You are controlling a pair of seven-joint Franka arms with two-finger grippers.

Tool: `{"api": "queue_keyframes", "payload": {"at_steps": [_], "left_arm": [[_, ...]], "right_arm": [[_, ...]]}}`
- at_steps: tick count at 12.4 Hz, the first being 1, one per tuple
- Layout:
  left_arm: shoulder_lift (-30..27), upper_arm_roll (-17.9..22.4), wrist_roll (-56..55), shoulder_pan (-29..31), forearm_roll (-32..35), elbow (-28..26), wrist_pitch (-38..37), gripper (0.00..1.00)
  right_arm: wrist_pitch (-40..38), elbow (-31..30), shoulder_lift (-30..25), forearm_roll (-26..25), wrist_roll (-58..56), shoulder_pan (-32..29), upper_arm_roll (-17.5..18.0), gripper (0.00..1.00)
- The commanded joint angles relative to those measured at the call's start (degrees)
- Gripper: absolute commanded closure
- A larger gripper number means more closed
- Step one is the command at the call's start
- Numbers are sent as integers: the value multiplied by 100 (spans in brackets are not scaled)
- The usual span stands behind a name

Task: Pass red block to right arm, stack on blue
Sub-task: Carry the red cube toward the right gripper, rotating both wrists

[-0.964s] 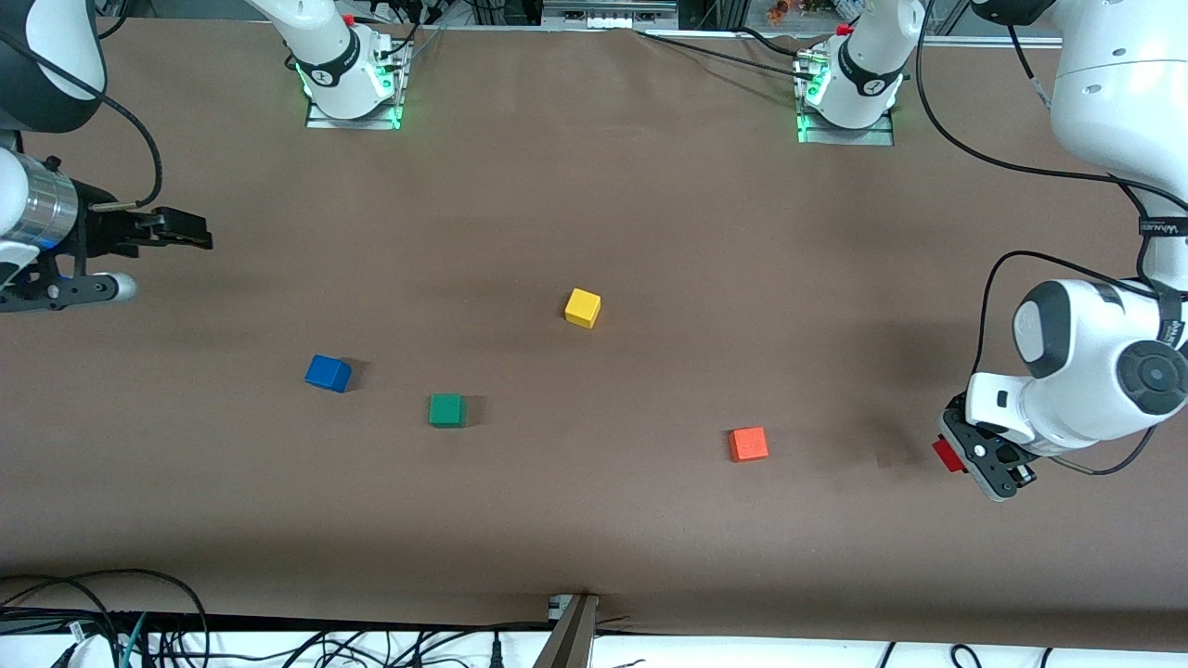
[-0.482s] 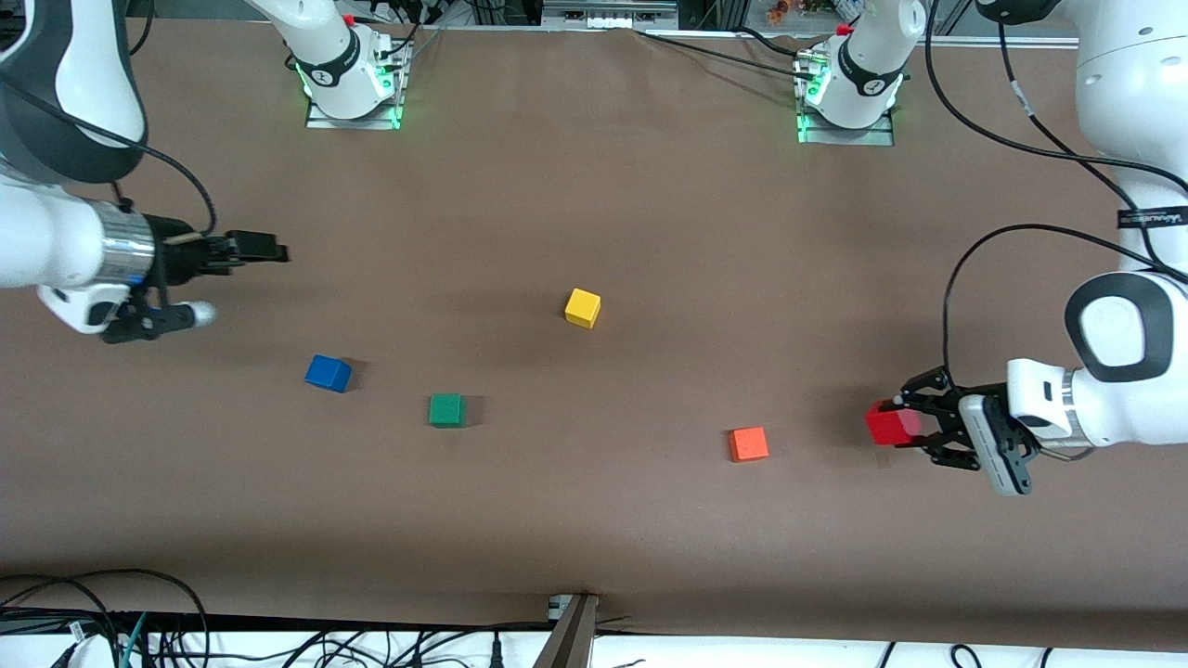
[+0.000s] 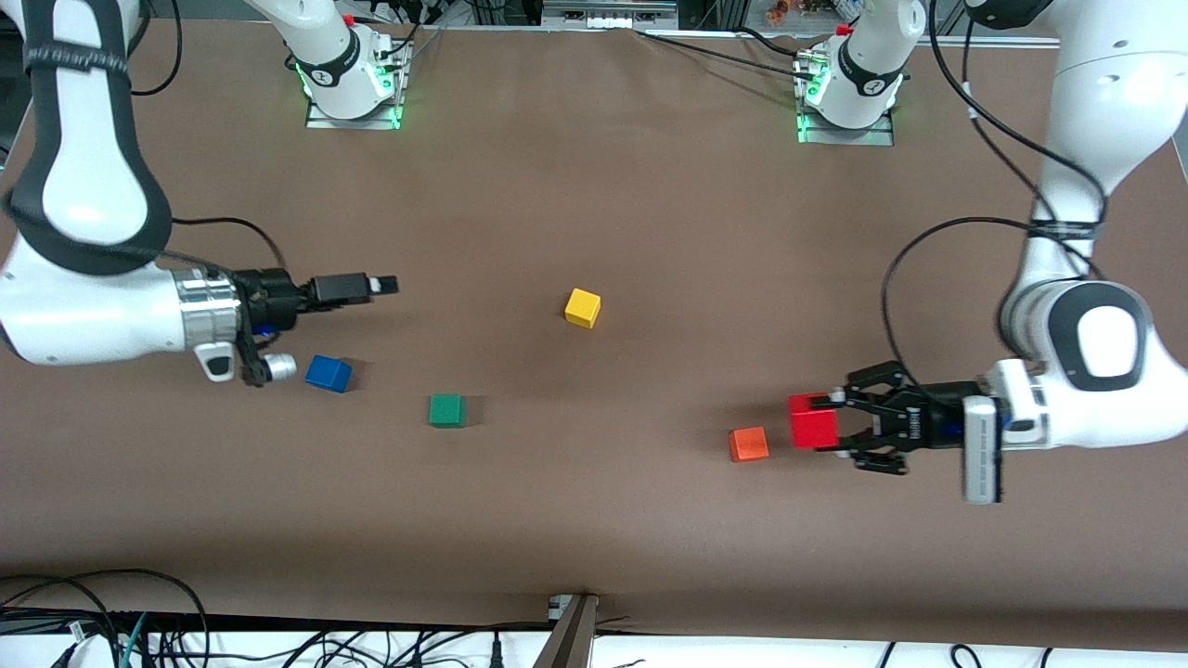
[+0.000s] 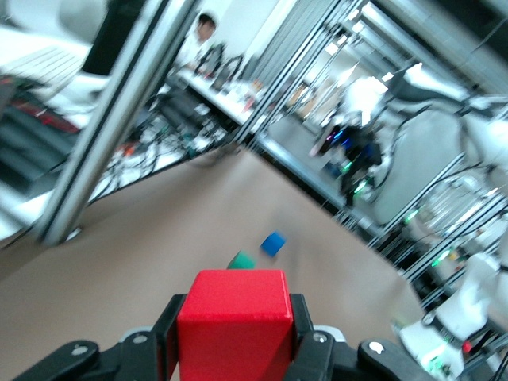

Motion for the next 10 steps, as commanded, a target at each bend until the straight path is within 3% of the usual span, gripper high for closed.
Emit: {"api": "queue_keyframes", "payload": {"at_steps": [1,5,10], "left_arm": [[283,-116,299,-299,-976,197,-41,100],[371,-133,518,-818,-2058,285,-33,100],[486,-125,959,-1486,-3378,320,116,100]], "right_arm": [[247,97,297,1266,28,273,-14,0],[1055,-96,351,2235,254,880,-14,0],[2285,52,149,2791,1474,1539,-14,0]]}}
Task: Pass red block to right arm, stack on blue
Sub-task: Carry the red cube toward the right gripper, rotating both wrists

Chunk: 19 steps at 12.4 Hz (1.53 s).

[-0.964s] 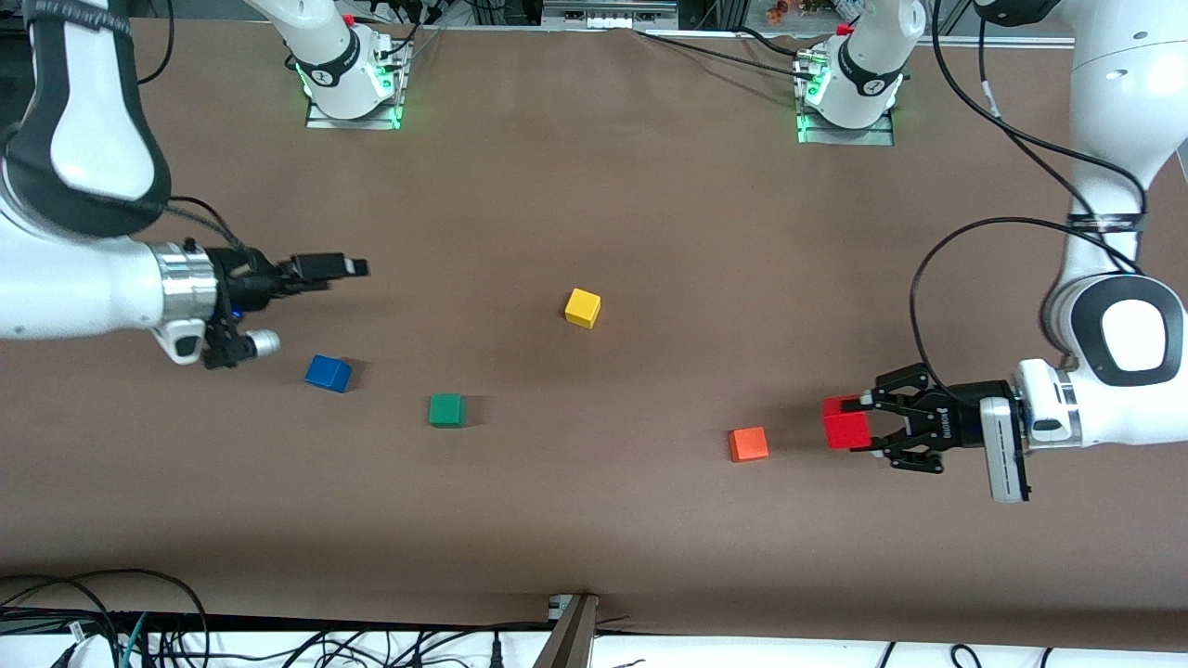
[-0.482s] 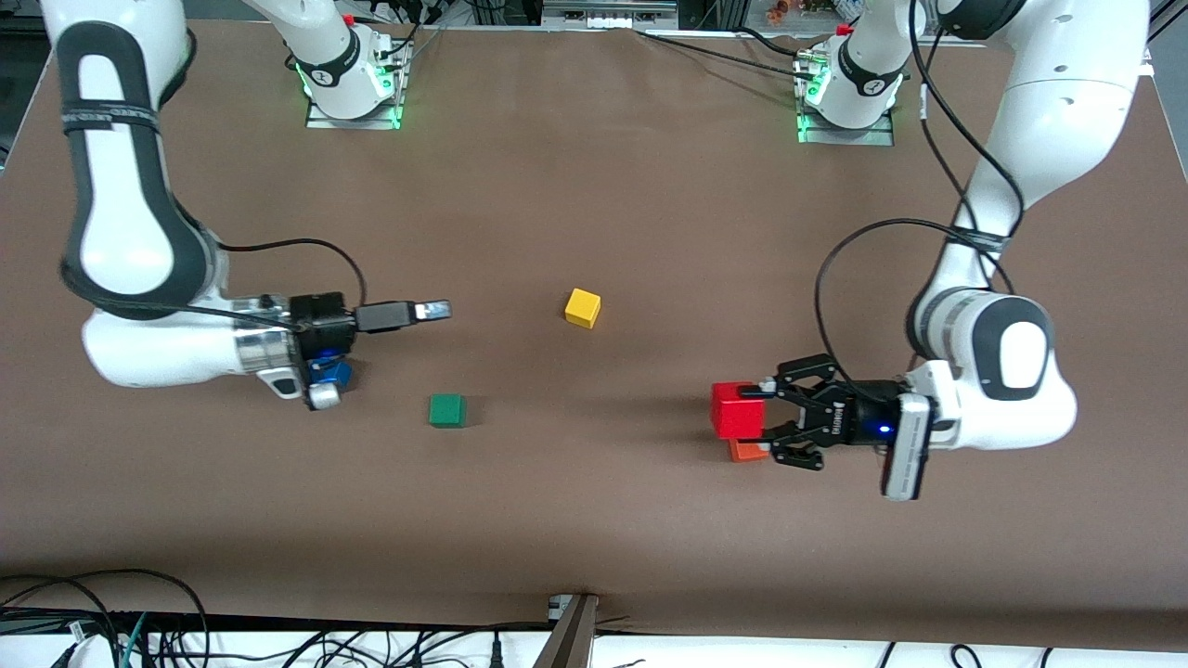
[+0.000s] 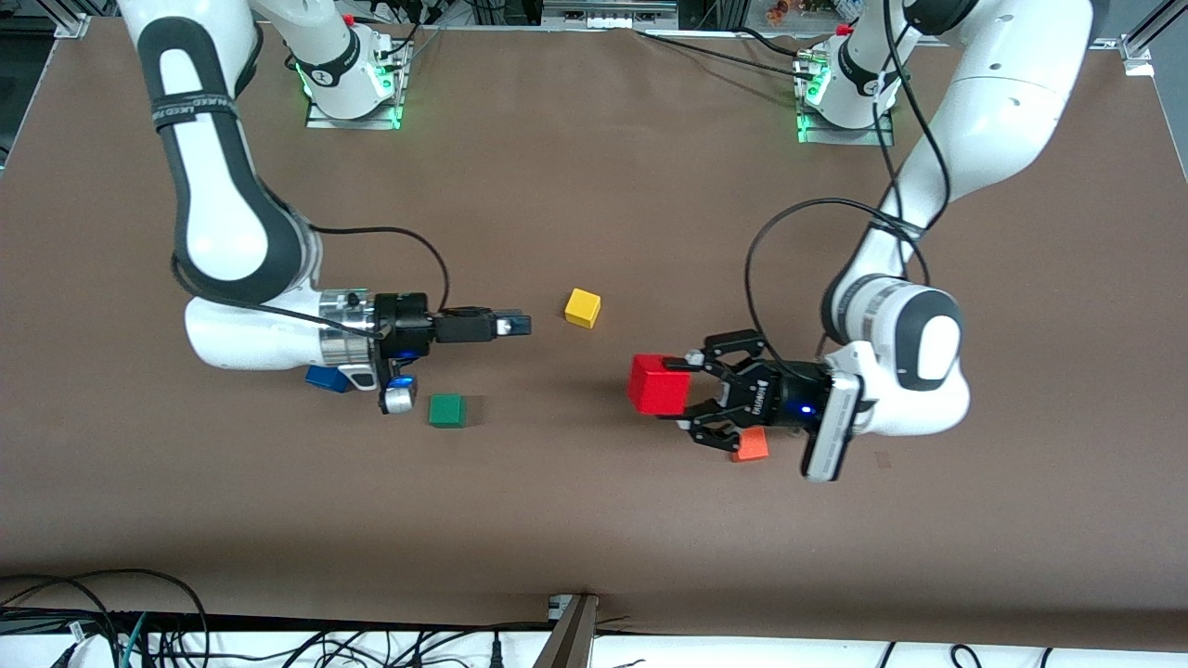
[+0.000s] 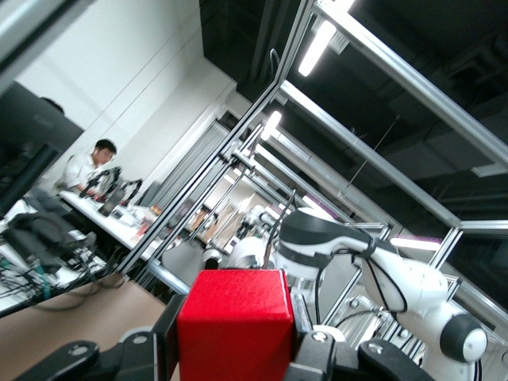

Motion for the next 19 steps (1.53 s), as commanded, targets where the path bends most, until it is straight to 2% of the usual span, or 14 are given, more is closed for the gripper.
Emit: {"api": "queue_keyframes", "payload": {"at_steps": [1,6,8,11,14,19], "left_arm": [[138,10,111,-225,-403,267,224,100],[146,10,59,-279,-403,373,278,100],[225,18,50,-279,-395,408,278,100],[445,62,111,-436,-377,759,408,100],[436,54,102,-569,-386,777,743,100],[454,71,93,-569,-377,812,752,100]], "right_arm": [[415,129,-206,148,760,188,-37,0],[502,463,-338,26,1692,205,-108,0],[871,578,-311,-272,1973,328,-72,0],[1240,745,-241,-589,2194,627,-64,0],[1829,1007,4,-678,2291,934,-64,0],[1910,1377,242,-1029,2520,927,-99,0]]}}
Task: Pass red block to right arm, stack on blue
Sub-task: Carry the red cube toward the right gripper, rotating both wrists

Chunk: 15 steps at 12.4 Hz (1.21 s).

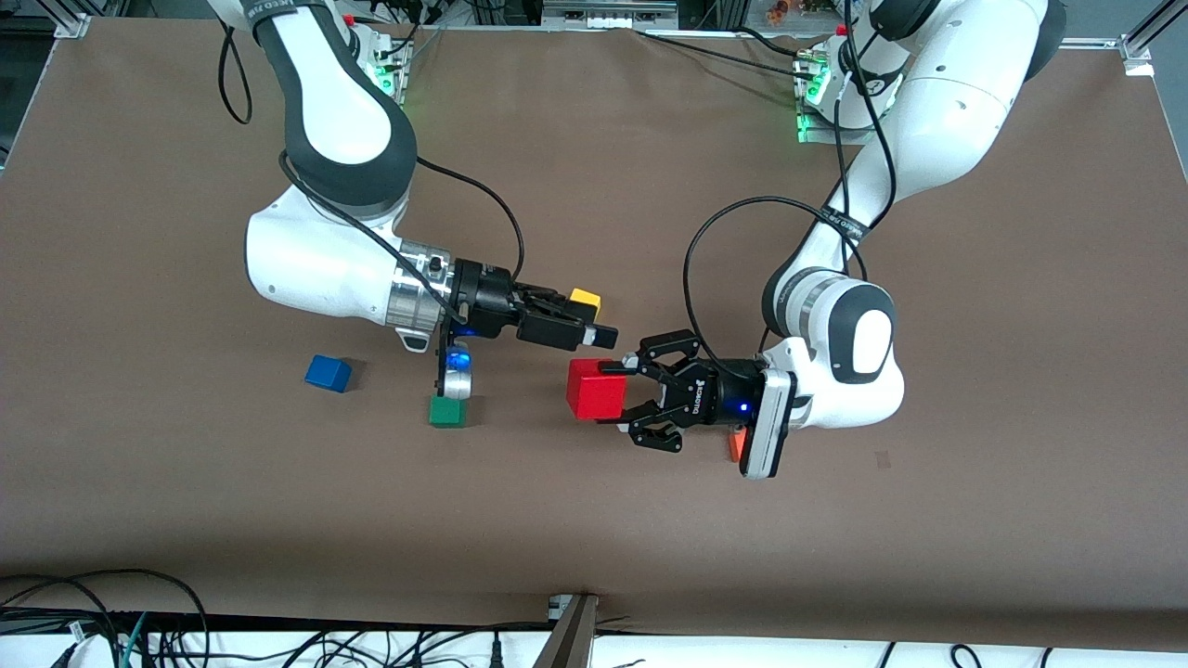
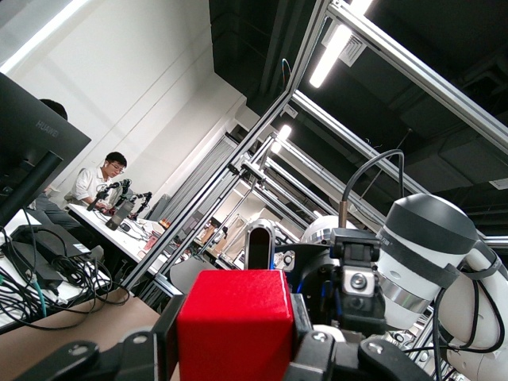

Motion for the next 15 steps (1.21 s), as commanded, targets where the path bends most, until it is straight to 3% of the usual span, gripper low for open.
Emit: {"api": "queue_keyframes", "payload": {"at_steps": [1,5,8,15], "left_arm": [[148,37,54,-51,-110,271,27,100],[148,37,54,-51,-110,271,27,100],[148,37,37,-51,-110,280,27,100],[148,37,28,-25,-118,271,27,100]], "right_arm": [[-9,317,155,-164,152,-93,-28,0],[8,684,462,-199,152,-146,-97,0],[-53,1090,648,-349,160,-155,-343,0],[34,1529,945,-349,292,-277,-397,0]]}}
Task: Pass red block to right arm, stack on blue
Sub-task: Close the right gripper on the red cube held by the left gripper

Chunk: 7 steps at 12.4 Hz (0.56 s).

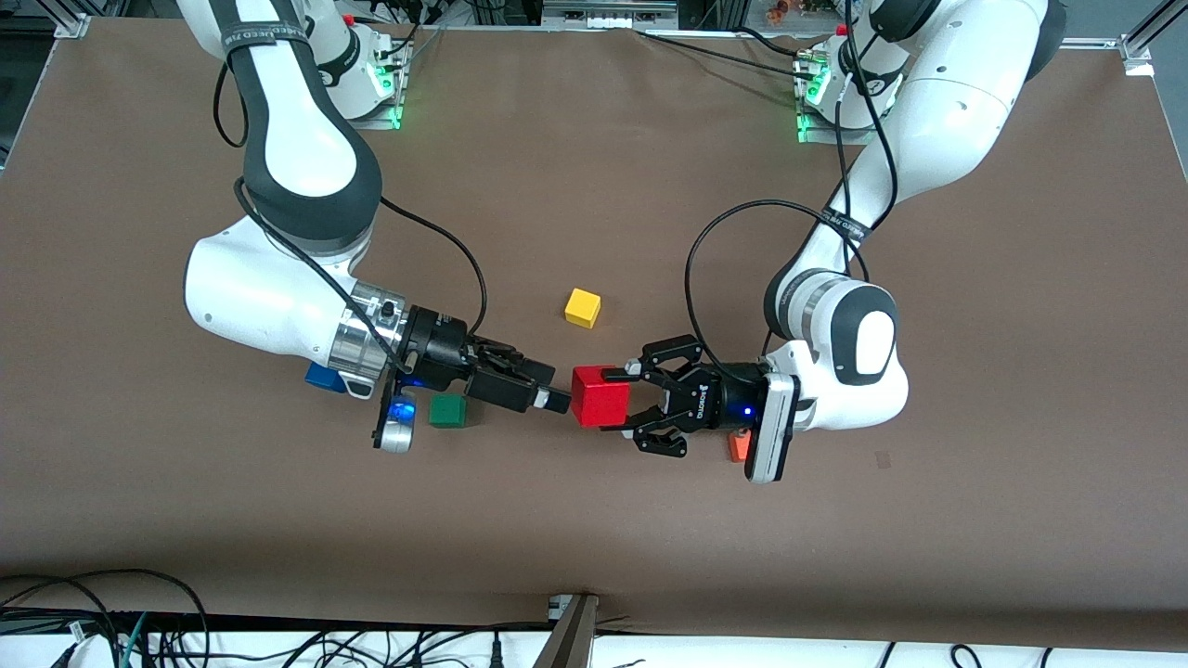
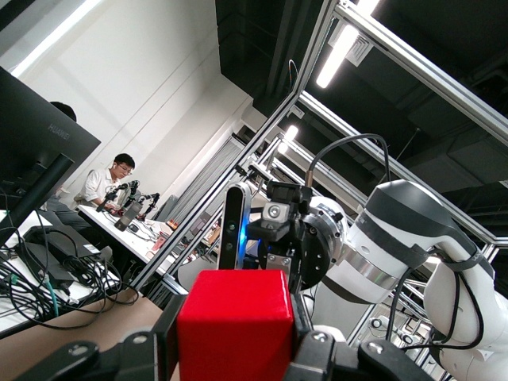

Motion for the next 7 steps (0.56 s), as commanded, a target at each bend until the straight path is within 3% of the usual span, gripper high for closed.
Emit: {"api": "queue_keyframes", "payload": {"at_steps": [1,7], "left_arm": [[134,12,30,-22,-109,238,-70,100],[134,12,48,4,-109,230,-87,100]], "right_arm": [[27,665,457,-120,250,-74,2,0],[335,860,722,-128,470,128,2,0]]}}
